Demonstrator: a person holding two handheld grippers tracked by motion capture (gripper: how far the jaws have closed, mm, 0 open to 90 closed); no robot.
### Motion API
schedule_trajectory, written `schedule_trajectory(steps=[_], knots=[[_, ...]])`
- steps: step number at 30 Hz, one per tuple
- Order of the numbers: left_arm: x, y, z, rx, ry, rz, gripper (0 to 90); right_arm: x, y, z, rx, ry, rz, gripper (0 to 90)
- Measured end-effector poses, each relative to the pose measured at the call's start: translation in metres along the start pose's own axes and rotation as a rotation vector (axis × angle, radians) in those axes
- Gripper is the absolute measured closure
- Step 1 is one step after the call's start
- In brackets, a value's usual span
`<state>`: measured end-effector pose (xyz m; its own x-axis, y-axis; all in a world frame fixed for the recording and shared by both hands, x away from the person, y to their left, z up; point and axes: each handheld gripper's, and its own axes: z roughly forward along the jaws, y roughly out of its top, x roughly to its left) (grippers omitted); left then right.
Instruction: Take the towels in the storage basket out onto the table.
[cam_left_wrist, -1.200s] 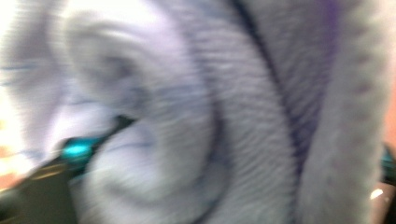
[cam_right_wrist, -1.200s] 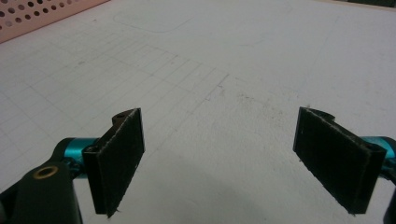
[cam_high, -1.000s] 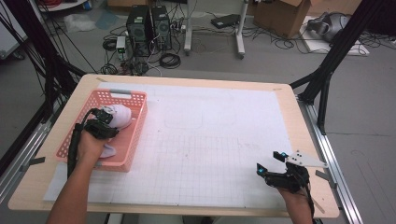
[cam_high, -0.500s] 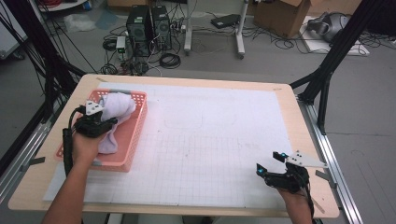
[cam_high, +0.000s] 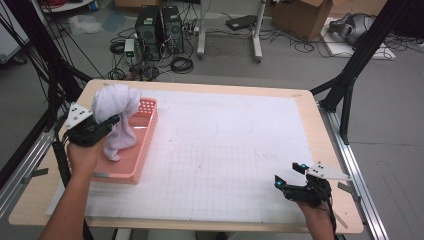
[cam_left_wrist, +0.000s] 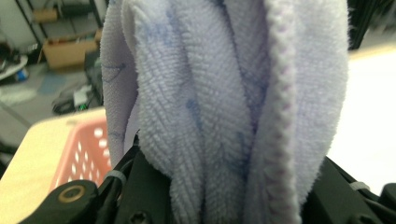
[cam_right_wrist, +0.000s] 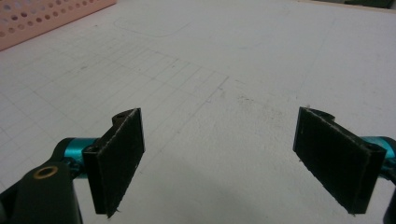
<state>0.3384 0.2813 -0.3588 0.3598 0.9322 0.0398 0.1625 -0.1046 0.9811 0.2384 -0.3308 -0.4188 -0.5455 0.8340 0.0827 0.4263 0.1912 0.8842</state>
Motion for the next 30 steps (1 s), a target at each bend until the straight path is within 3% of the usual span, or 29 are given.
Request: schedule_trajectory(steps=[8,13,30], knots=[[0.004,0.010,-0.014,-0.117,-0.039,-0.020,67.3,-0.001,0.000,-0.001,-0.003,-0.008,0.006,15.3],[0.003,0.023,-0.023,-0.220,-0.082,-0.057,67.4,0.000,0.000,-0.002,-0.004,-0.009,0.010,15.3],[-0.026,0.062,-0.034,-0.334,-0.270,-0.012,67.4,0.002,0.001,-0.003,-0.012,0.000,-0.003,15.3]])
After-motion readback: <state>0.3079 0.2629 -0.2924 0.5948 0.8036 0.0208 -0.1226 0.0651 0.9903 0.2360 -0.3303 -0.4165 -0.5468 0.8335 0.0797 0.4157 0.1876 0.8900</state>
